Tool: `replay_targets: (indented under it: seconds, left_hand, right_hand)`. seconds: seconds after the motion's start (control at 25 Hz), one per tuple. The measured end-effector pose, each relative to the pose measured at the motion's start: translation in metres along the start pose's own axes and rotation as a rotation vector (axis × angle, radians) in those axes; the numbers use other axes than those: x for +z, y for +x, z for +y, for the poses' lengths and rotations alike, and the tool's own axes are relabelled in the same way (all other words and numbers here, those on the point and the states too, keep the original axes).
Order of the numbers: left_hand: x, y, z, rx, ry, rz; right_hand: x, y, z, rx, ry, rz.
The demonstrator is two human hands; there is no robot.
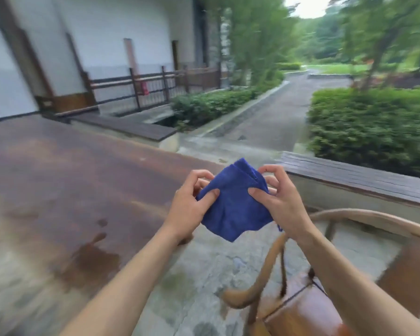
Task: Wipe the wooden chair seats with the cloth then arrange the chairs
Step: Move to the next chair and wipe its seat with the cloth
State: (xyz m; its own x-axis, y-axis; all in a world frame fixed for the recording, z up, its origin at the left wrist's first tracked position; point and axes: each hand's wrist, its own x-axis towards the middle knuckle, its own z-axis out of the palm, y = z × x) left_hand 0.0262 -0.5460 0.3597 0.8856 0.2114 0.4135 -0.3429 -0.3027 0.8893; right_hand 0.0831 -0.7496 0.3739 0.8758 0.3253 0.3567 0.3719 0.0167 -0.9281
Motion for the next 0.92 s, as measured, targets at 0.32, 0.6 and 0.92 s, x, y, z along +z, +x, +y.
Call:
replay_targets:
  seconds: [0.32,0.6,0.92]
  left_hand:
    - [-0.232,-0.183,0.038,-0.082,0.256,0.564]
    - [-0.397,-0.401,0.084,-0.198,0.451,1.016]
    - [-0.495,-0.496,0.087,-0.235,0.484,1.269]
  right_hand:
    - [0.268,-0.043,-0.055,-0.138,0.161,-0.57]
    - [0.516,-0.174,-0.126,-0.204,0.343,-1.035]
    - [0.666,-0.242,-0.151,-0.201,0.424,-1.269]
